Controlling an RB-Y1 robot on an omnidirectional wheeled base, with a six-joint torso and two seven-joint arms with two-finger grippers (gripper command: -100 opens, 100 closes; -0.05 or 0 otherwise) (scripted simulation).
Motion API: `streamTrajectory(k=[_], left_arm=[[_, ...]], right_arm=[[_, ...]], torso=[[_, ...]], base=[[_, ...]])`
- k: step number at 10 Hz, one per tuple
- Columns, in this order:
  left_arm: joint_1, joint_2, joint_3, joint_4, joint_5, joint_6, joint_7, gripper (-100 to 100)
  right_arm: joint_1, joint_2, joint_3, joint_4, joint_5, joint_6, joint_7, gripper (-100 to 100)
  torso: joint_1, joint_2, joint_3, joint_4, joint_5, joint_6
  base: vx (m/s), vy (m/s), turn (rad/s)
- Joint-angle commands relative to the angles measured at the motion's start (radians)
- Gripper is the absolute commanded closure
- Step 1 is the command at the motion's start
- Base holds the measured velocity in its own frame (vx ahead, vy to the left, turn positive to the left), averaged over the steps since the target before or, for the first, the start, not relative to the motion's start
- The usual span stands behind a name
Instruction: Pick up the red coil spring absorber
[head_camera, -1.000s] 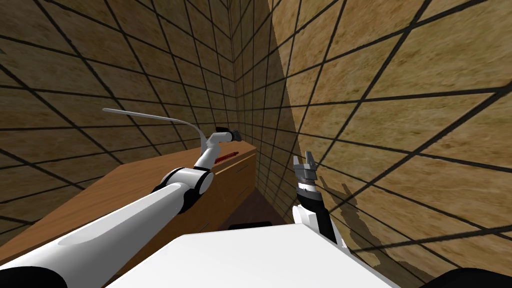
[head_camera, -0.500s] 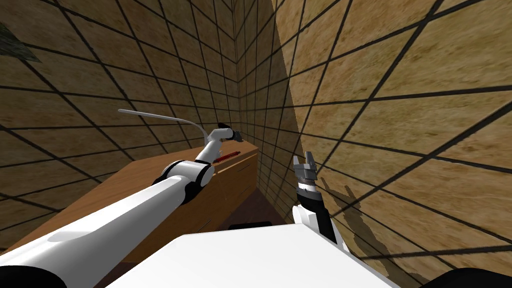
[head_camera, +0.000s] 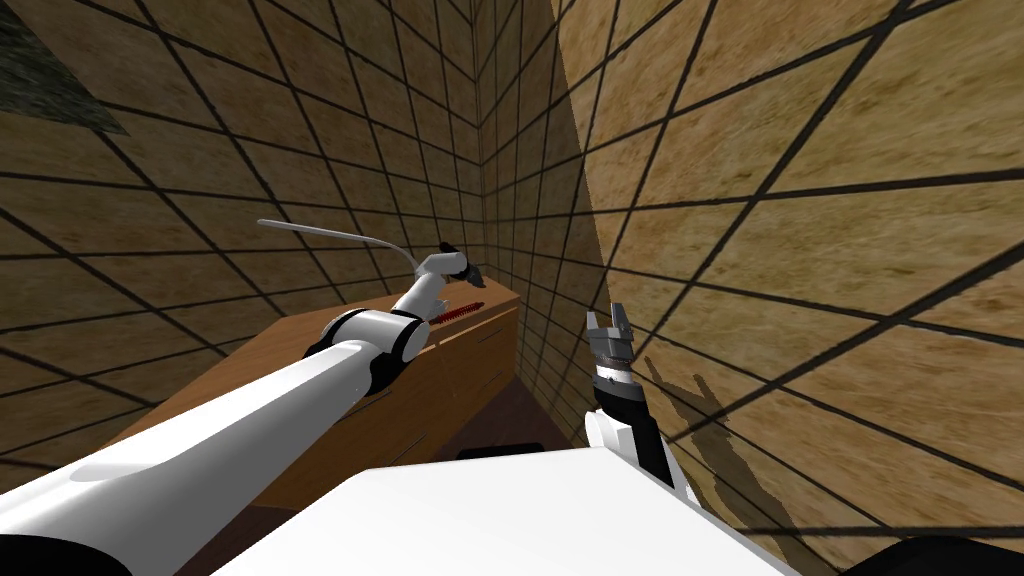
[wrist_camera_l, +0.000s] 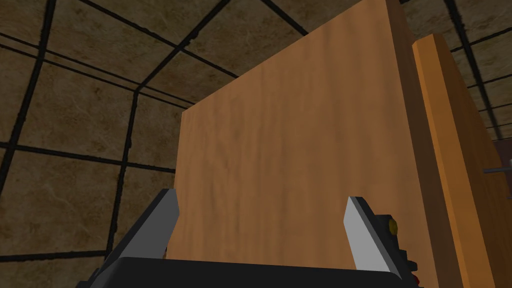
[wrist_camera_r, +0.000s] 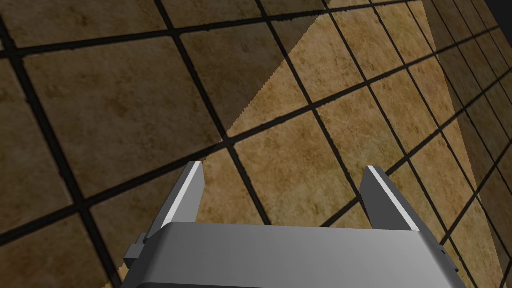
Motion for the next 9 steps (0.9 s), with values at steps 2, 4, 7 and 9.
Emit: streamTrajectory(k=[2,4,7,9], left_arm=[[-0.003,0.000,-0.001,0.009,-0.001,0.023,0.003,-100],[-0.003,0.000,-0.001,0.009,-0.001,0.023,0.003,-100],[-0.003,0.000,-0.001,0.009,-0.001,0.023,0.003,-100],[-0.015,-0.019,-0.028,0.023,0.015,0.060,0.036,-100]], right_arm=[[0.000,0.000,0.000,0.000,0.000,0.000,0.000,0],[0.000,0.000,0.000,0.000,0.000,0.000,0.000,0],[0.000,0.000,0.000,0.000,0.000,0.000,0.000,0],[0.000,0.000,0.000,0.000,0.000,0.000,0.000,0]], torso=[[0.000,0.000,0.000,0.000,0.000,0.000],[0.000,-0.002,-0.001,0.000,0.000,0.000],[0.000,-0.001,-0.001,0.000,0.000,0.000],[0.000,-0.001,-0.001,0.000,0.000,0.000]], base=[[0.003,0.001,-0.009],[0.011,0.001,-0.012],[0.003,-0.001,0.016],[0.033,0.040,0.134]])
